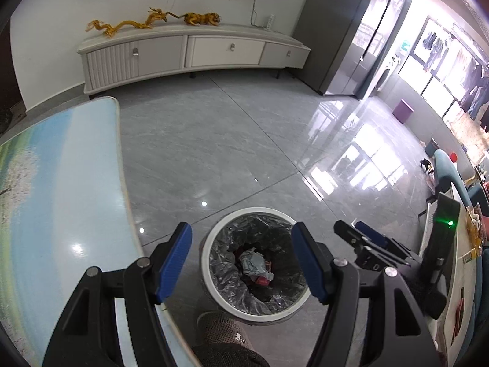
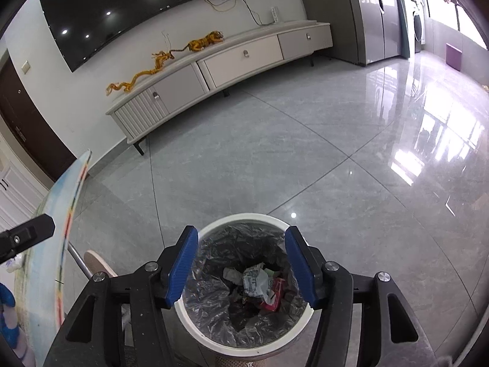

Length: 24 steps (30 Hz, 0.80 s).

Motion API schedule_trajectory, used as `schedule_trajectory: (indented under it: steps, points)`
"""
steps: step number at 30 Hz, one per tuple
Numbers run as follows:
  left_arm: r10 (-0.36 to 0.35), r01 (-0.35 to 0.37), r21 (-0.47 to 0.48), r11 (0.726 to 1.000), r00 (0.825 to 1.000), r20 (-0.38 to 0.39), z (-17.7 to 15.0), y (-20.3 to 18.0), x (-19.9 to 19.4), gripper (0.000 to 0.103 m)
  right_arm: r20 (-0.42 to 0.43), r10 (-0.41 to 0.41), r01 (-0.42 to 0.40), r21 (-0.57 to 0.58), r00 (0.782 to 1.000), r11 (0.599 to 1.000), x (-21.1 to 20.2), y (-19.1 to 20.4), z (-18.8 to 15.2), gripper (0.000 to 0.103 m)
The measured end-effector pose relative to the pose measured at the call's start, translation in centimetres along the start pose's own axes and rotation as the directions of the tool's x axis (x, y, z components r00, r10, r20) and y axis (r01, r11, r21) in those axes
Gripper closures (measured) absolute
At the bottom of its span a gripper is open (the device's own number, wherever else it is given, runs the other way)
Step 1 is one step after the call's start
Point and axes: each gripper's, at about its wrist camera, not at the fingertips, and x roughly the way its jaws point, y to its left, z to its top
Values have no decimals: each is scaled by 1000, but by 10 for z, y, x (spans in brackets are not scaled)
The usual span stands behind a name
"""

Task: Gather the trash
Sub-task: 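Move both tools back to the table toward the purple bag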

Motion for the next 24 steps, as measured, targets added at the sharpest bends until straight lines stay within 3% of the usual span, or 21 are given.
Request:
schedule_trajectory:
  steps: [5,9,15,24]
  points:
    - [28,-25,-46,999,997,70,-1,26,-34,37,44,10,-9,-17,999,1000,-20,19,11,44]
    - [59,-46,-100,994,990,128,-2,52,-61,25,80,22,-19,-38,997,999,-37,38,19,42]
    - [92,-63,-152,986,978,187,-10,86,-99,25,124,56,-47,-71,991,996,-60,71,28,41]
    - [213,-161,-201,966,939,271,-31,131,-154,25,177,103,-80,-134,979,988,-94,126,32,40]
